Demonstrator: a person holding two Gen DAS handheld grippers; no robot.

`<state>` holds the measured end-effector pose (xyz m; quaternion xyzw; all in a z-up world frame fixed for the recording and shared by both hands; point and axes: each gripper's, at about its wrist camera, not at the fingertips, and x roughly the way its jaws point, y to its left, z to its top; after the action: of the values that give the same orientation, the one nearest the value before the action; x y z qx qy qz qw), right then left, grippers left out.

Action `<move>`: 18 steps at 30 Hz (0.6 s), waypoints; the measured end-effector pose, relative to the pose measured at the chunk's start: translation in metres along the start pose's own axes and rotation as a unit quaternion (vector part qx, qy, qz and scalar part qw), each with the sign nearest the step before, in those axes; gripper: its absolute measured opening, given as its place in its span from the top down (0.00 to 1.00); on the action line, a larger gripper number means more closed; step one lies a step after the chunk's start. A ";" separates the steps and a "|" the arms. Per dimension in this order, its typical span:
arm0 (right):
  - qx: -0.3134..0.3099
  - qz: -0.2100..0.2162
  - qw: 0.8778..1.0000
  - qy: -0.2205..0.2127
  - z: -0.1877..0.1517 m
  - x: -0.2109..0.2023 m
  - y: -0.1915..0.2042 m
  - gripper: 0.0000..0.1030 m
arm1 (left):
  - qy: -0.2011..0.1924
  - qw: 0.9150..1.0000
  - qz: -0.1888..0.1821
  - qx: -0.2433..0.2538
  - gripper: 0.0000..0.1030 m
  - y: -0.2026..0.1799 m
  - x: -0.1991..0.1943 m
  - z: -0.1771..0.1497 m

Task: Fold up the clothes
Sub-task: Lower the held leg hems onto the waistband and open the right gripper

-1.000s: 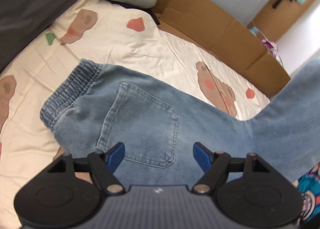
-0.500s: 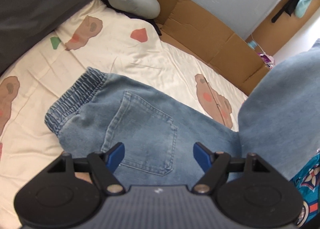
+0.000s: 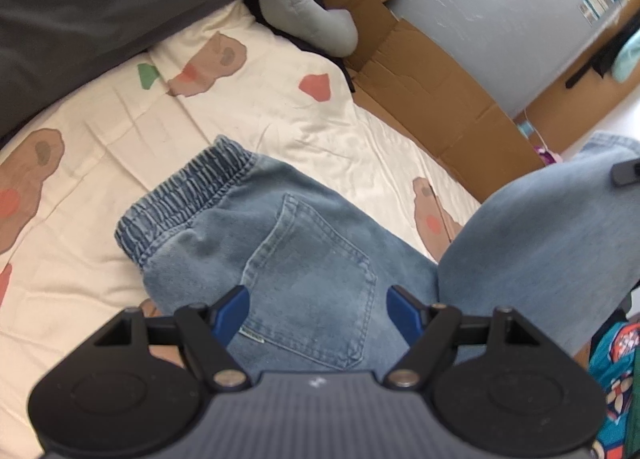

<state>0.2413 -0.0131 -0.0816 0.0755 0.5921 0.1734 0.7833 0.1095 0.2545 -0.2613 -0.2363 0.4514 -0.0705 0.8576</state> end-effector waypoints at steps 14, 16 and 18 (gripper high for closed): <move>-0.012 0.015 0.998 0.055 0.035 0.106 0.049 0.91 | -0.052 0.997 -0.007 -0.059 0.24 0.028 0.011 0.001; -0.016 0.016 0.997 0.067 0.039 0.125 0.057 0.90 | -0.058 0.996 -0.006 -0.065 0.24 0.033 0.015 0.000; -0.021 0.016 0.997 0.078 0.043 0.144 0.063 0.90 | -0.065 0.995 -0.006 -0.070 0.24 0.039 0.017 0.000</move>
<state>0.3056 0.1013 -0.1787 0.0544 0.6461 0.2037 0.7336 0.1154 0.2826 -0.2920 -0.3027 0.3969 -0.0281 0.8660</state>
